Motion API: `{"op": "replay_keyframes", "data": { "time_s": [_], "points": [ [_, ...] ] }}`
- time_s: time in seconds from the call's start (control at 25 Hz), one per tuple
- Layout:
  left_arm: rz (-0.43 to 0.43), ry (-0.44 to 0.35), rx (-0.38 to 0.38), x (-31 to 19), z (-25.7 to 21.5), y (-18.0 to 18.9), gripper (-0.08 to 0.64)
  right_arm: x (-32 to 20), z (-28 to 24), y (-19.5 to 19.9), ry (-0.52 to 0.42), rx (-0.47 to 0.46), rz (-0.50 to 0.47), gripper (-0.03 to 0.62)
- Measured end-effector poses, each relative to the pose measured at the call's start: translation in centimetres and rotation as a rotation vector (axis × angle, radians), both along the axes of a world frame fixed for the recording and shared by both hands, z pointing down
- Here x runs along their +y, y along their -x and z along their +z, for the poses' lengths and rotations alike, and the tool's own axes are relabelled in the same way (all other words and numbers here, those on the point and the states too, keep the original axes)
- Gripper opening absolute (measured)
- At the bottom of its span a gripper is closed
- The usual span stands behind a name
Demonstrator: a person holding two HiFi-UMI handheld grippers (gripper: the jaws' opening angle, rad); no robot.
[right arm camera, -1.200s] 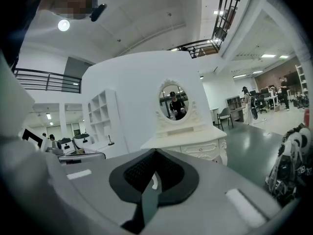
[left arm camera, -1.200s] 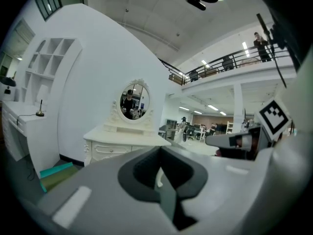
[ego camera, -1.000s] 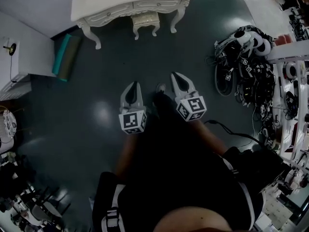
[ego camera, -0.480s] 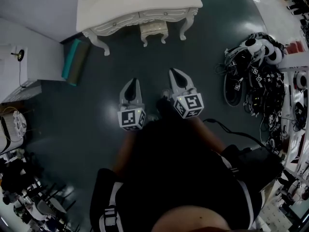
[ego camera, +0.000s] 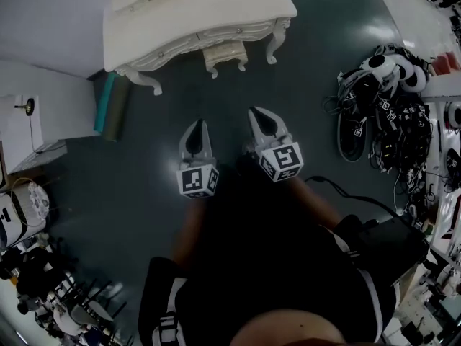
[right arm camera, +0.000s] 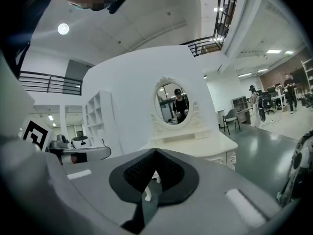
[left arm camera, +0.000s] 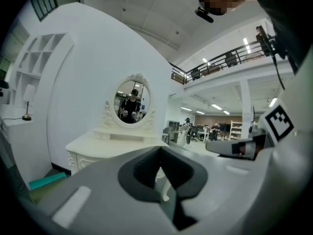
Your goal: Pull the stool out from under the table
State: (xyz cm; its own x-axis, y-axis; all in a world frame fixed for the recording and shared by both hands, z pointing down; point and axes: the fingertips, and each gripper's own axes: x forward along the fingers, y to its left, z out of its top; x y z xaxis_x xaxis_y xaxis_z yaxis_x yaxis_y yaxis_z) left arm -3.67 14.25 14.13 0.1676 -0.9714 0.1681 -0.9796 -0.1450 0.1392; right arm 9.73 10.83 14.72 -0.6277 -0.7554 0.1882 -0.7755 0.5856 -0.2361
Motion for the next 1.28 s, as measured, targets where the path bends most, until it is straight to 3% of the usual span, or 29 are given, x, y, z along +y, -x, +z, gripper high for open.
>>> {"op": "replay_keyframes", "data": {
  "time_s": [0.44,0.84,1.28],
  "points": [
    [-0.024,0.0,0.001,-6.7,1.7,1.6,0.006,-5.8,2.6,1.1,0.039,-0.012,-0.008,-0.002],
    [0.051,0.03,0.027,-14.6,3.9,4.6,0.006,-13.5,3.6,4.1,0.059,-0.034,0.07,-0.002],
    [0.051,0.074,0.057,-22.0,10.6,6.3,0.006,-20.4,11.6,6.0,0.167,-0.127,0.126,-0.002]
  ]
}}
